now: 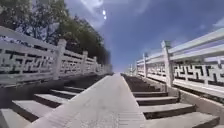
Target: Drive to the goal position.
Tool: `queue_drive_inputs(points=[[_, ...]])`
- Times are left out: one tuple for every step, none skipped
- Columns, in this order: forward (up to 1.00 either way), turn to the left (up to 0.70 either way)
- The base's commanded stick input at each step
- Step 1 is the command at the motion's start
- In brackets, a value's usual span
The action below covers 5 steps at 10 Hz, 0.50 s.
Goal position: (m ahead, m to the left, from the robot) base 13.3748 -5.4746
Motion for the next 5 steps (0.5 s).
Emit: queue_drive_inputs(points=[[0.45,0.00],[0.45,0.00],[0.45,0.00],[0.45,0.00],[0.45,0.00]])
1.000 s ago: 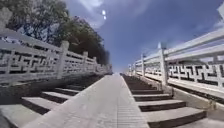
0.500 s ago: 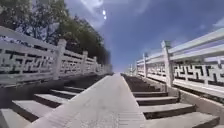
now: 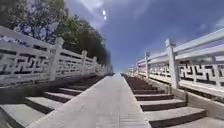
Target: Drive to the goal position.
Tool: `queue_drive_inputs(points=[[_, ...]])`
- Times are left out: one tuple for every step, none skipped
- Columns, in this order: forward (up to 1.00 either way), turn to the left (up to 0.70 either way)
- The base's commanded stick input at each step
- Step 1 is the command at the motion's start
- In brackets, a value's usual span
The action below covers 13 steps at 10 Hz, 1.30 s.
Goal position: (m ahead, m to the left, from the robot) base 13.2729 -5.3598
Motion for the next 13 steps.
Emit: queue_drive_inputs(points=[[0.45,0.00],[0.45,0.00],[0.45,0.00],[0.45,0.00],[0.45,0.00],[0.45,0.00],[0.45,0.00],[0.45,0.00],[0.45,0.00],[0.45,0.00],[0.45,0.00],[0.45,0.00],[0.45,0.00]])
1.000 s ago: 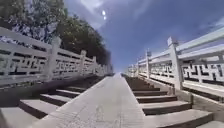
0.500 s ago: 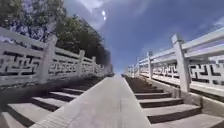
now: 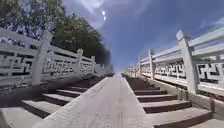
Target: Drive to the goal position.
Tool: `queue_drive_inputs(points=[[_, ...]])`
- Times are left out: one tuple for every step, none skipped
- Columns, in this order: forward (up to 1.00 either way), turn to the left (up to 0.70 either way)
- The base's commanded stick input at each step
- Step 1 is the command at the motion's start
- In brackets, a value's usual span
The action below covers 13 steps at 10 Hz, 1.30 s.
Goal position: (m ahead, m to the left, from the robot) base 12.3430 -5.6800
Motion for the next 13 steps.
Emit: queue_drive_inputs(points=[[0.45,0.00],[0.45,0.00],[0.45,0.00],[0.45,0.00],[0.45,0.00],[0.45,0.00],[0.45,0.00],[0.45,0.00],[0.45,0.00],[0.45,0.00],[0.45,0.00],[0.45,0.00],[0.45,0.00]])
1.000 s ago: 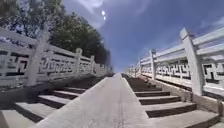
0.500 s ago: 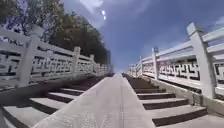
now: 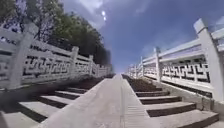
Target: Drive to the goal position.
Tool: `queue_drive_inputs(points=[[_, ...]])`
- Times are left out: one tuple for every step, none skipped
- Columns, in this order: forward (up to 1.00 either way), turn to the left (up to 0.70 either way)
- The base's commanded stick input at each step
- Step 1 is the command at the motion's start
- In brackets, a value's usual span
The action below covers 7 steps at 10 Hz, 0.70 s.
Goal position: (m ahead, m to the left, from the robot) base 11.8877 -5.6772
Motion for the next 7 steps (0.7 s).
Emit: queue_drive_inputs(points=[[0.45,0.00],[0.45,0.00],[0.45,0.00],[0.45,0.00],[0.45,0.00],[0.45,-0.07],[0.45,-0.24]])
